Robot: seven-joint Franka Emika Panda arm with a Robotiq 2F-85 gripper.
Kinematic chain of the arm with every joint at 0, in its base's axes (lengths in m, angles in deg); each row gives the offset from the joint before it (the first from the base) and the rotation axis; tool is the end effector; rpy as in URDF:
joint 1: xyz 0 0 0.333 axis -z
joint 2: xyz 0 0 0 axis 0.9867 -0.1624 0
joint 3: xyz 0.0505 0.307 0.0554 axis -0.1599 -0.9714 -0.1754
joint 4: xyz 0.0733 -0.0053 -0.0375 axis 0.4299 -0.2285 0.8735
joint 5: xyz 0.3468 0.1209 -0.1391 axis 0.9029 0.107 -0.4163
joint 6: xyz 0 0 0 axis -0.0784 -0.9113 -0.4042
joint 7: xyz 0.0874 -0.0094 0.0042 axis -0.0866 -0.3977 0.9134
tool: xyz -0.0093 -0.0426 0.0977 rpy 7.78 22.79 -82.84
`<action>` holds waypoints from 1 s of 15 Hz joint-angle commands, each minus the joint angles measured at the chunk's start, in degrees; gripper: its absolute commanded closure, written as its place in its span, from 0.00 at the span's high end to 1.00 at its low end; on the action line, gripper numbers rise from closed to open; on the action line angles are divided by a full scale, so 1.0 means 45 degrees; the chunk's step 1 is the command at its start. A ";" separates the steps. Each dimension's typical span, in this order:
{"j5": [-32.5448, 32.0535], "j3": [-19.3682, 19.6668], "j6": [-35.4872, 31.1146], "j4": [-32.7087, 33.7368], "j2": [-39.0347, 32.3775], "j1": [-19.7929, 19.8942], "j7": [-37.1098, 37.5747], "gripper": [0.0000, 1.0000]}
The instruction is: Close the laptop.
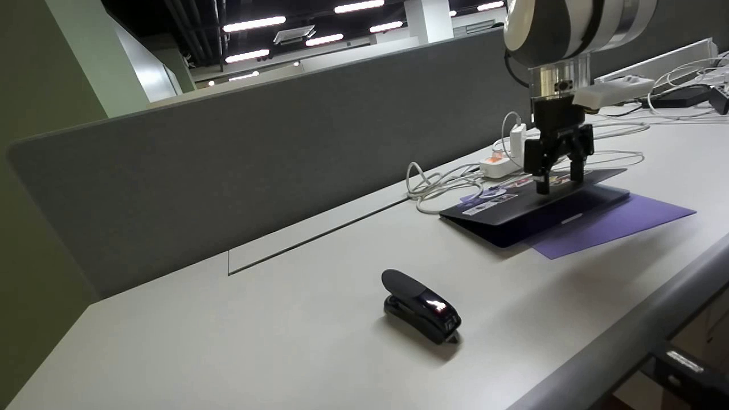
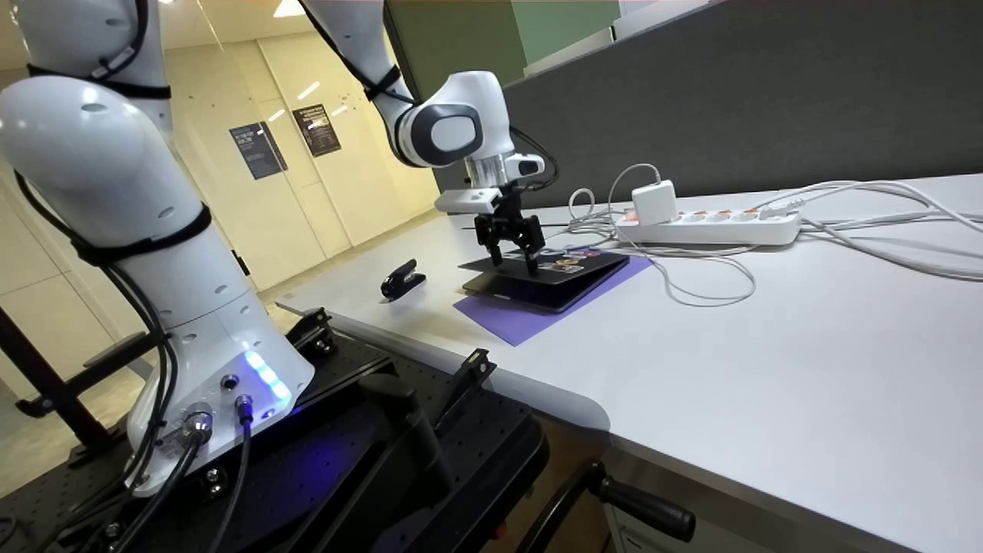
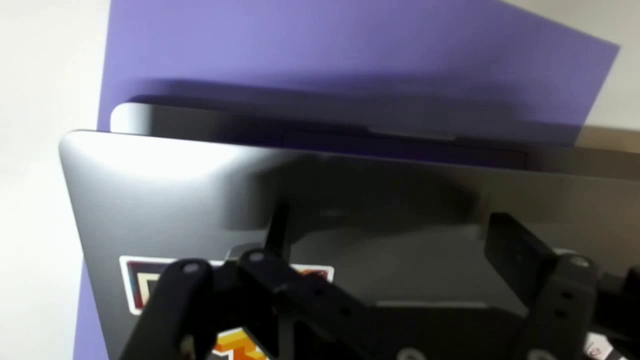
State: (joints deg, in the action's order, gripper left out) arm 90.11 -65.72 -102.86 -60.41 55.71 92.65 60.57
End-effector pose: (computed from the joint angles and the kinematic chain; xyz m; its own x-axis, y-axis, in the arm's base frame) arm 0.4643 -0.0790 0.1298 0.9998 -0.0126 -0.0133 -0.0136 -0.9968 -0.0788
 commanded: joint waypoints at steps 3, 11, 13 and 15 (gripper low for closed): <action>0.0024 -0.0770 -0.0898 -0.0160 -0.0734 0.0936 -0.0110 1.00; -0.0227 -0.1206 -0.1368 -0.0107 -0.1231 0.1523 0.0019 1.00; -0.0270 -0.1233 -0.1395 -0.0082 -0.1275 0.1564 0.0024 1.00; -0.0089 -0.1625 -0.1159 -0.0013 -0.1297 0.1933 -0.0188 1.00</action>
State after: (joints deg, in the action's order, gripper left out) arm 89.77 -70.55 -108.26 -60.58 50.26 98.60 60.19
